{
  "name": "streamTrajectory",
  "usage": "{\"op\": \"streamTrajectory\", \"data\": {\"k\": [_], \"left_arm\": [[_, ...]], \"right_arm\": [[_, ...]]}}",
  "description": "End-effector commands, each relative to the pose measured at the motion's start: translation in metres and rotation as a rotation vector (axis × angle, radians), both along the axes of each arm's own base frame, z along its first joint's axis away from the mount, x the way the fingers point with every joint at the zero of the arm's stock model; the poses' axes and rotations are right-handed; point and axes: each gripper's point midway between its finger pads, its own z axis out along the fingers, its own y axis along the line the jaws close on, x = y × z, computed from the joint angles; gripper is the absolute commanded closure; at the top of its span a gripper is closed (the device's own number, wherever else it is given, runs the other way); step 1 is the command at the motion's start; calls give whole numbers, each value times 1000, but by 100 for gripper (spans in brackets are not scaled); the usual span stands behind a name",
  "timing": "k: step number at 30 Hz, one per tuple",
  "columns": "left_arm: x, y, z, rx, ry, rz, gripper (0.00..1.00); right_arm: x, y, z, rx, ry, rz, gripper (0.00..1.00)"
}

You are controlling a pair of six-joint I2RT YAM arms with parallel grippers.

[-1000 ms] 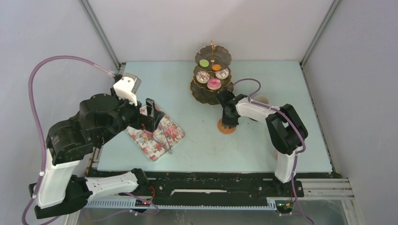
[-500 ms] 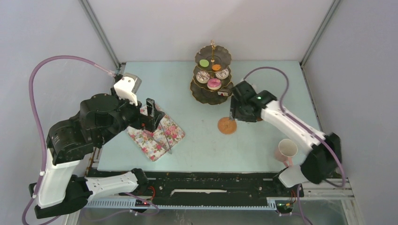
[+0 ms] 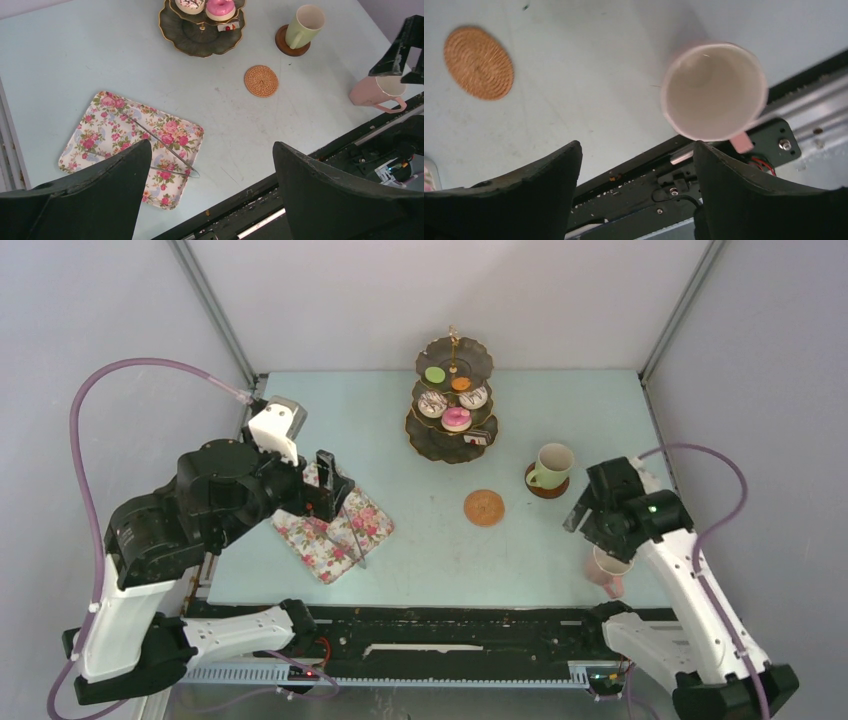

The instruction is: Serve the afternoon tea

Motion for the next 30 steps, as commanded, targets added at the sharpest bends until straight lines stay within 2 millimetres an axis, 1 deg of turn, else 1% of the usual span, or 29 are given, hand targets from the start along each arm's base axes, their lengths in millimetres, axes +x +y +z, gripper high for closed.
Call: {"op": "streamTrajectory", "data": {"k": [1,2,3,5,7,10,12,14,16,18,20,22,24,26,28,30], "left_arm": [[0,-6,4,-15,-17,-22,2],[0,-6,5,-16,-17,-24,2],[0,-6,4,-16,-17,-24,2],[0,-5,4,-13,-18,-22,2],[0,-4,5,-12,-20,-18,2],[0,-3,5,-12,-23,-16,2],[0,-2,5,-12,-21,-10,2],[-1,-8,4,-22,-6,-30,2],[-3,-16,2,-32,12,-59,2],[-2,-16,-1,-24,19,-54,2],[-1,-14,-2,-17,22,-38,2],[-1,-18,-3,-20,29,-51,2],[-1,-23,-5,-19,32,-69,2],[1,-20,-5,-10,25,-55,2],[1,-19,-3,-11,21,-48,2],[-1,-23,-3,-18,29,-68,2]], "right_arm": [[-20,-35,4,-7,-24,-231,12],[-22,-42,6,-9,-36,-269,4],[-23,-47,7,-10,-42,-301,1],[-23,-52,5,5,-36,-322,0],[-20,-51,0,32,-21,-303,0],[-24,-61,-7,19,29,-341,0],[-26,-65,-10,28,49,-348,0],[-28,-68,-13,50,62,-378,0],[-32,-73,-14,57,66,-394,3],[-41,-77,-14,60,64,-431,6],[-42,-75,-15,103,20,-447,9],[-40,-75,-16,156,-20,-467,10],[-35,-69,-19,236,-57,-464,9],[-29,-61,-24,312,-98,-417,8],[-20,-56,-24,331,-142,-369,7],[-14,-57,-28,354,-150,-388,6]]}}
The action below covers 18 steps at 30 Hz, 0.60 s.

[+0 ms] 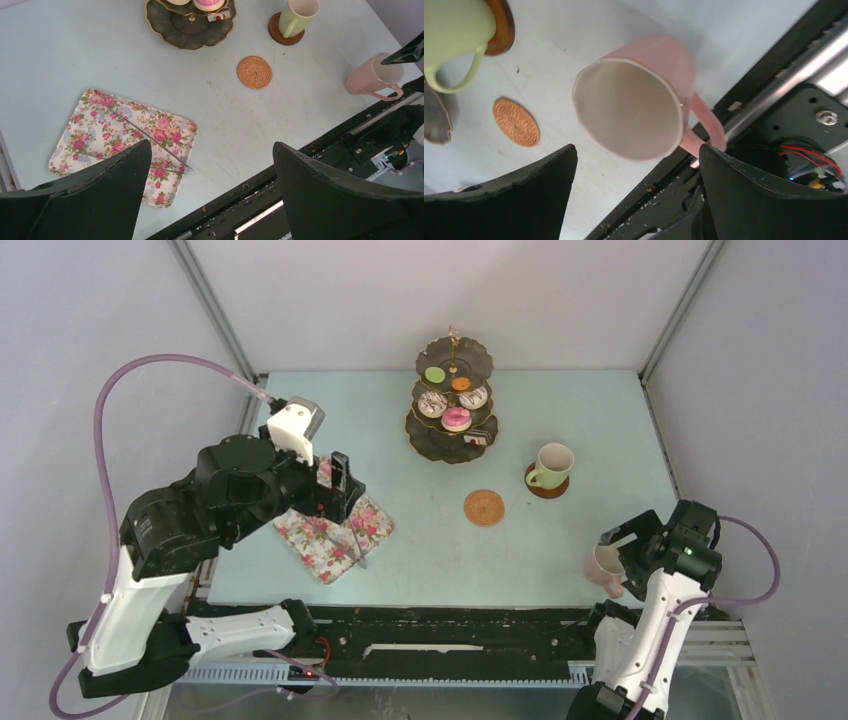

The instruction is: Serve the afternoon tea

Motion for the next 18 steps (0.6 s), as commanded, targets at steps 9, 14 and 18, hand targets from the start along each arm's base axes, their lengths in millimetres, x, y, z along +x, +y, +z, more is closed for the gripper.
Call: {"op": "streamTrajectory", "data": {"k": [9,14,18], "left_arm": [[-1,-4,3,-23,-8,-18,2],[1,2,3,-10,-22,10,2],[0,0,-1,-7,-15,-1,2]], "right_arm": [[2,-15,-24,-1,78,-64,36],[-1,-17,-28,-27,90,-93,40],[-2,-17,-36,-11,148,-92,40]]}}
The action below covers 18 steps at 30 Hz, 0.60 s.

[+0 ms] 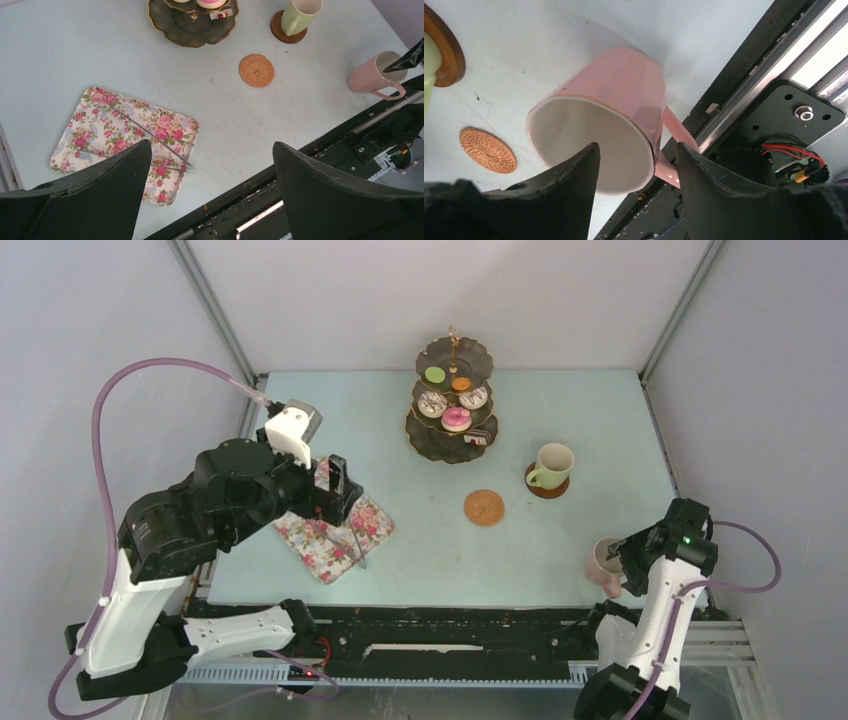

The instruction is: Serve the afternoon tea

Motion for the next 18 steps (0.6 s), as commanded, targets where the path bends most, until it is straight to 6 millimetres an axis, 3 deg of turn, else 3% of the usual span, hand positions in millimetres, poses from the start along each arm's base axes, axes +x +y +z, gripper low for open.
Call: {"op": "streamTrajectory", "data": {"k": [1,7,18], "left_arm": [[2,-3,2,-11,-14,-2,2],[2,-5,2,-13,-13,-7,2],[5,18,17,12,-92,49,2]], "right_arm": [[3,-6,-7,-13,40,-26,40],[11,-15,-19,-44,82,-61,46],[22,2,-18,-42,59,5,100]]}}
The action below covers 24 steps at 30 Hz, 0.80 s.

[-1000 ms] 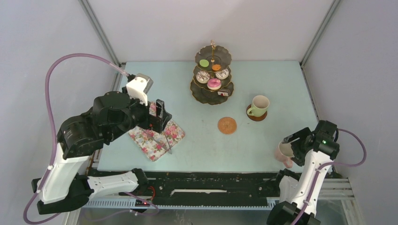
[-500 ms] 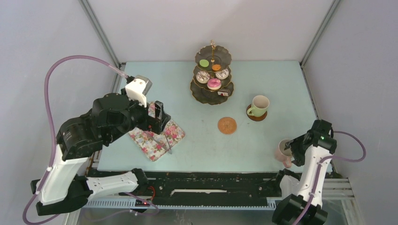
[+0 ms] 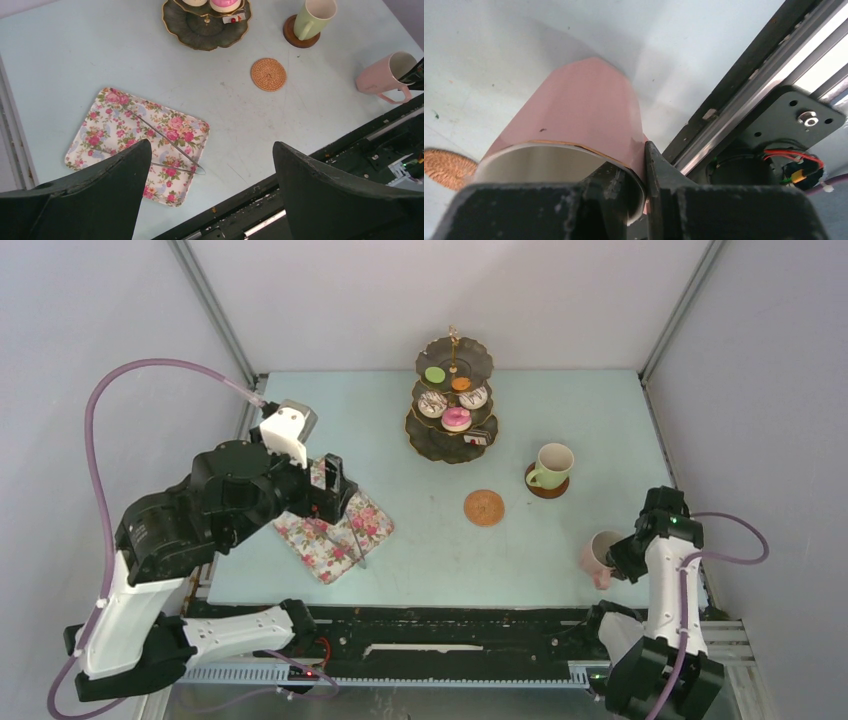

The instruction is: Serve the afternoon tea

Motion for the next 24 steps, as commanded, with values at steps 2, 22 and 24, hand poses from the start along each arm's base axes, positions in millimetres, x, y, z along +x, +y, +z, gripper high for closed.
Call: {"op": "streamTrajectory", "data": {"k": [2,22,24], "left_arm": [[0,12,15,3,-79,14,2],[-2,9,25,18,-99,-9,2],[-2,11,25,23,-100,0,2]], "right_arm": [[22,6,15,-19,-116,31,100],[193,209,93,-81,-269,829,100],[203,216,92,-109,-245,852,100]]}}
